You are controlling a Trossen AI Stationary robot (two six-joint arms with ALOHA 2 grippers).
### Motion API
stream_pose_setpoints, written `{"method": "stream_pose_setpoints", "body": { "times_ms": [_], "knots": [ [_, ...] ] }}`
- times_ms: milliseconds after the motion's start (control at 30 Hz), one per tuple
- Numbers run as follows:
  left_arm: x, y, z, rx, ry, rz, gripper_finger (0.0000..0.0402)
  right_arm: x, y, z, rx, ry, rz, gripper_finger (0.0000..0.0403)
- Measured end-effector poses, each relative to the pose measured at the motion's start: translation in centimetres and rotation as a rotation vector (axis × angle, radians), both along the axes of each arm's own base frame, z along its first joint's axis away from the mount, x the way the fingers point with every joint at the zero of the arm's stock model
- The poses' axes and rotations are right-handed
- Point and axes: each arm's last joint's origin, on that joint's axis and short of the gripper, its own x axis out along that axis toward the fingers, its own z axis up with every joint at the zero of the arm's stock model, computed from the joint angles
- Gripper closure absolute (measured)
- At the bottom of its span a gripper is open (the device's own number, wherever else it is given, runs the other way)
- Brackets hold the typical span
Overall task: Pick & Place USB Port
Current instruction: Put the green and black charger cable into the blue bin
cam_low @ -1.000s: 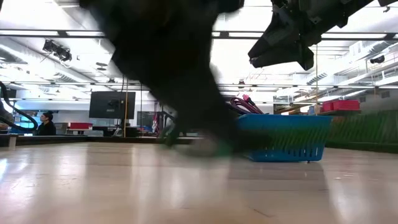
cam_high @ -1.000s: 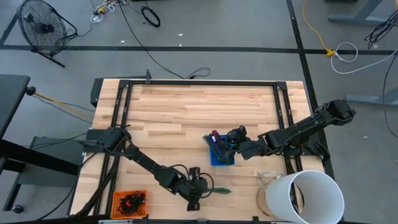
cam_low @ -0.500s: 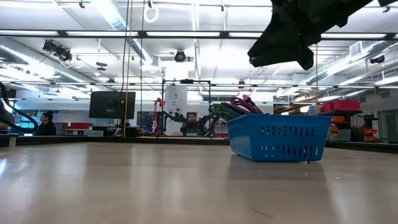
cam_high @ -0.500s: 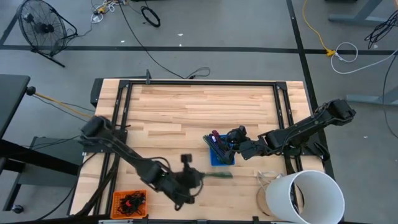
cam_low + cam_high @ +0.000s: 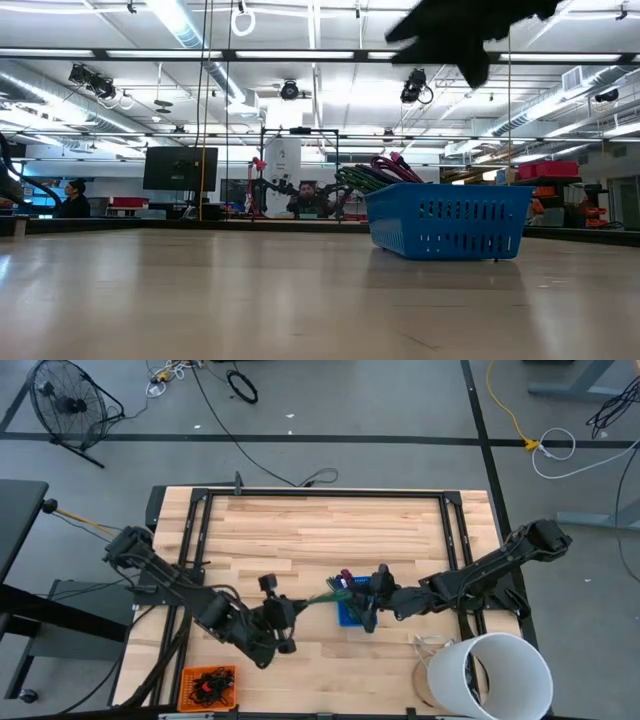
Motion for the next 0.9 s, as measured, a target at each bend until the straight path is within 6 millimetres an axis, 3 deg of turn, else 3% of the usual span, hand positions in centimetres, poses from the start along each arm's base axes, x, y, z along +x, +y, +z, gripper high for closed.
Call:
{"method": "stream_pose_setpoints", "body": {
  "times_ms": [100,400,600,900],
  "knots": [
    [-0.2,0.7,-1.1,-0.060,-0.061,0.003,0.0369,0.2,0.7,1.0,-0.037,-0.091,0.050,0.0268],
    [1.0,1.9,-3.6,-0.167,-0.304,-0.207,0.0370,0.2,2.3,3.1,-0.078,-0.282,0.268,0.0268],
    [1.7,3.0,-3.4,-0.187,-0.357,-0.215,0.0370,0.1,2.7,3.4,-0.100,-0.308,0.329,0.0268],
    [2.0,2.9,-3.2,-0.239,-0.387,-0.283,0.0370,0.1,2.7,4.0,-0.123,-0.368,0.304,0.0268]
  ]
}}
